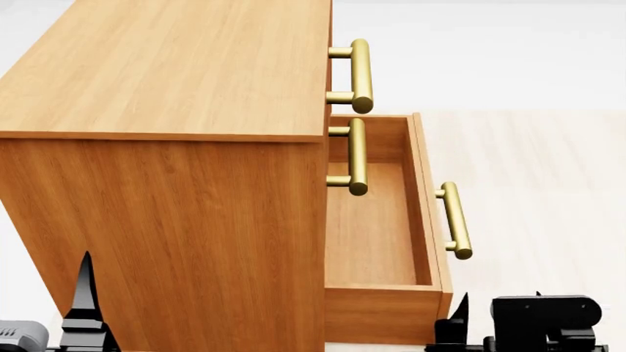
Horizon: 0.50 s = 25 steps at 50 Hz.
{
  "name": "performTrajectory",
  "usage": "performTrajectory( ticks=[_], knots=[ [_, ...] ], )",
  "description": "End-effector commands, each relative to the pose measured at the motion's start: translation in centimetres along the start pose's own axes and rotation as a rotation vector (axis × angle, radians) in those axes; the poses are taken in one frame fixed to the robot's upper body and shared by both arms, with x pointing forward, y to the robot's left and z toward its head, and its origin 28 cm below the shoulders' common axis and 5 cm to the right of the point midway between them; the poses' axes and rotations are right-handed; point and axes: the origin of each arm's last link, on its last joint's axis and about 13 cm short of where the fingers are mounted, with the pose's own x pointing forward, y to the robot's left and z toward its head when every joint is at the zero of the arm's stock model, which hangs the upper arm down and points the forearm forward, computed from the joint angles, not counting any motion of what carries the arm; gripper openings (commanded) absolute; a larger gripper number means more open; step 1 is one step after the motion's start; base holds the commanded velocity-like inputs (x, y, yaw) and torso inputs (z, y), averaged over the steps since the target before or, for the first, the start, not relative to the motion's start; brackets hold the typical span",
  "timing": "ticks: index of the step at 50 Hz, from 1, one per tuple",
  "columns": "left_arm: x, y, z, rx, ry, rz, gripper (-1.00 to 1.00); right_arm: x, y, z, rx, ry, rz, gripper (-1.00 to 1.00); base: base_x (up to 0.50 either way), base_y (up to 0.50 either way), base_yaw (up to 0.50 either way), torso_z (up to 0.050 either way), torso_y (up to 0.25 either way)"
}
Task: Close the bottom drawer of the cabinet.
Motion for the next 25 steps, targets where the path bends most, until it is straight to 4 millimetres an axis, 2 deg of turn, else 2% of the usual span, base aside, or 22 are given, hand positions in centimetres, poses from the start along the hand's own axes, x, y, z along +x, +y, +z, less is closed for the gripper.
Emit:
performTrajectory(
  ticks=[1,14,25],
  knots=[
    [-0.1,0.0,0.0,0.001,-0.002,0.001,1.00,0.0,1.9,1.6,-0.036,-0.057,0.099,1.00,0.00,0.00,0.00,0.000,0.000],
    [0.0,0.0,0.1,-0.005,-0.004,0.000,1.00,-0.4,3.4,2.7,-0.065,-0.085,0.154,1.00,0.00,0.00,0.00,0.000,0.000],
    [0.0,0.0,0.1,-0.007,-0.005,0.004,1.00,-0.8,4.3,2.8,-0.087,-0.101,0.195,1.00,0.00,0.00,0.00,0.000,0.000]
  ],
)
